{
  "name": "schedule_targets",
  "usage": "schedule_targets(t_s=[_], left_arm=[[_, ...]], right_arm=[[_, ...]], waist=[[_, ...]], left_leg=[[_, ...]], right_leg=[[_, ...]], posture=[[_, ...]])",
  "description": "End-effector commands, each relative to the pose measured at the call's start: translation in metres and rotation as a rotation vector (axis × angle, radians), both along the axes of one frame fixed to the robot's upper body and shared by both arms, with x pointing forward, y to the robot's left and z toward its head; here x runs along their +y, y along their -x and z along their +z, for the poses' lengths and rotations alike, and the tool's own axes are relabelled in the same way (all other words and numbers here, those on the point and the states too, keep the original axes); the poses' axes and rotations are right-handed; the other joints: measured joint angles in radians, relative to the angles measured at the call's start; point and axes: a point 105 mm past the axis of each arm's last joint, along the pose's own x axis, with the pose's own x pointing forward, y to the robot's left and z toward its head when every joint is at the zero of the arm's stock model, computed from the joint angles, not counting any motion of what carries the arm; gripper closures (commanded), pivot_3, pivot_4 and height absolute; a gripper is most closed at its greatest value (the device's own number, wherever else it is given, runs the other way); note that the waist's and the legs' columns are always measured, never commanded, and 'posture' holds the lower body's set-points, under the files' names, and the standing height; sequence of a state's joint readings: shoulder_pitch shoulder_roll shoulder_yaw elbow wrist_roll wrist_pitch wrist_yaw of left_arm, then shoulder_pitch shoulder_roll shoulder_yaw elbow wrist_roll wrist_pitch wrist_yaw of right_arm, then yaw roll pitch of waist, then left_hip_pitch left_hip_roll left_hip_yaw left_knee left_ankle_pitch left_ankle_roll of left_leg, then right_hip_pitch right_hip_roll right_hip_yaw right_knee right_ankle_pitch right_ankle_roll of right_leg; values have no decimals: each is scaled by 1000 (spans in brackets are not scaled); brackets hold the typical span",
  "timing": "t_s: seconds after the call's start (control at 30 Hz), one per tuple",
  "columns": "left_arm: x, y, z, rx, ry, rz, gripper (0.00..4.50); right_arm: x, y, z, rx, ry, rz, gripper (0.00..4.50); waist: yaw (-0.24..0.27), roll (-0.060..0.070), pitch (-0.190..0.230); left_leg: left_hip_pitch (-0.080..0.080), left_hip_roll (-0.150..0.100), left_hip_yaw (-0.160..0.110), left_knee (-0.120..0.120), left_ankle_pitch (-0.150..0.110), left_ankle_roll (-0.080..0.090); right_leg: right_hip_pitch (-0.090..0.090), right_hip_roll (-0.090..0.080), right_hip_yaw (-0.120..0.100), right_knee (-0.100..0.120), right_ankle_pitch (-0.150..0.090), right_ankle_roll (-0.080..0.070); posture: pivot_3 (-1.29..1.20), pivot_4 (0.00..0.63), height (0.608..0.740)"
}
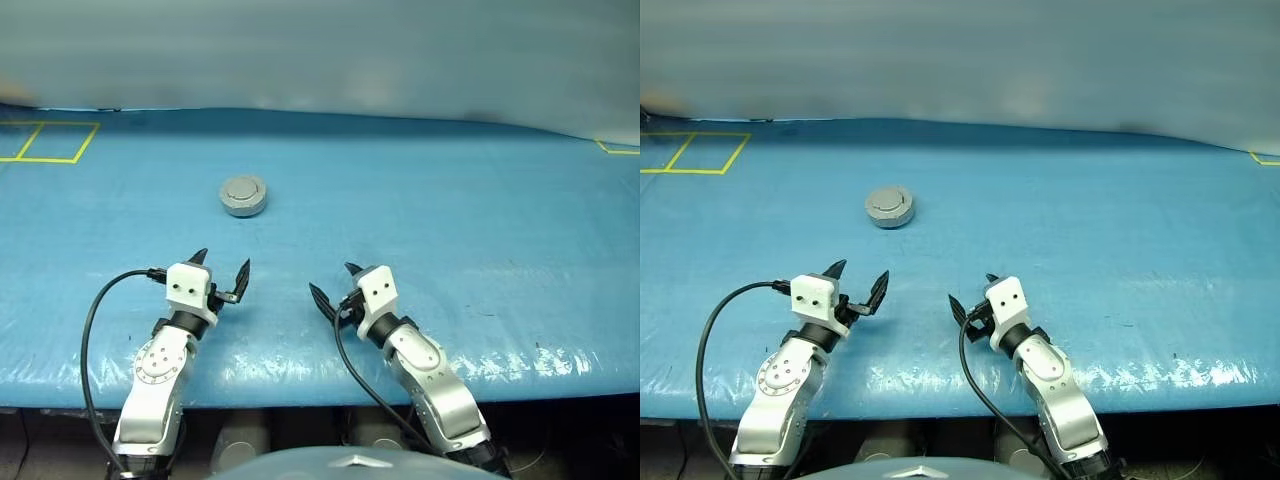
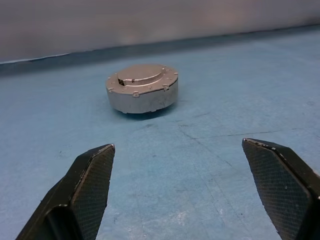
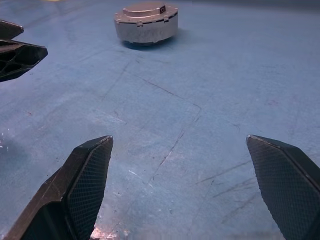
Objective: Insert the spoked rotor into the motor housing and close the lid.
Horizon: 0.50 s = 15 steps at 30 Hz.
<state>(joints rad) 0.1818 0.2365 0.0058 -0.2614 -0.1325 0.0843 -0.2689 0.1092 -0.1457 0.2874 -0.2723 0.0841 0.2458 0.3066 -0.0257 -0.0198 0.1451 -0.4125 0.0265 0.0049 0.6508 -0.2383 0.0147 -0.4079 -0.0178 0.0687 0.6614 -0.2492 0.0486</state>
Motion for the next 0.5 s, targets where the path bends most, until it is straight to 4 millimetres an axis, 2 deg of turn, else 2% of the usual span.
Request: schedule_targets(t_s=[0.03, 0.5], left_arm=[[-5, 0, 1, -2, 3, -33, 44], [4, -1, -5, 22, -28, -25, 44]], right_arm=[[3, 3, 12, -47, 4, 25, 0], [3, 1, 12, -59, 22, 37, 0]], waist=[[0, 0, 0], [0, 0, 0]], left_leg=[[0, 0, 0, 0, 0, 0], [0, 0, 0, 1, 0, 0]], right_leg=[[0, 0, 0, 0, 0, 0], [0, 0, 0, 1, 0, 2]], posture=[[0, 150, 740], [0, 150, 740]])
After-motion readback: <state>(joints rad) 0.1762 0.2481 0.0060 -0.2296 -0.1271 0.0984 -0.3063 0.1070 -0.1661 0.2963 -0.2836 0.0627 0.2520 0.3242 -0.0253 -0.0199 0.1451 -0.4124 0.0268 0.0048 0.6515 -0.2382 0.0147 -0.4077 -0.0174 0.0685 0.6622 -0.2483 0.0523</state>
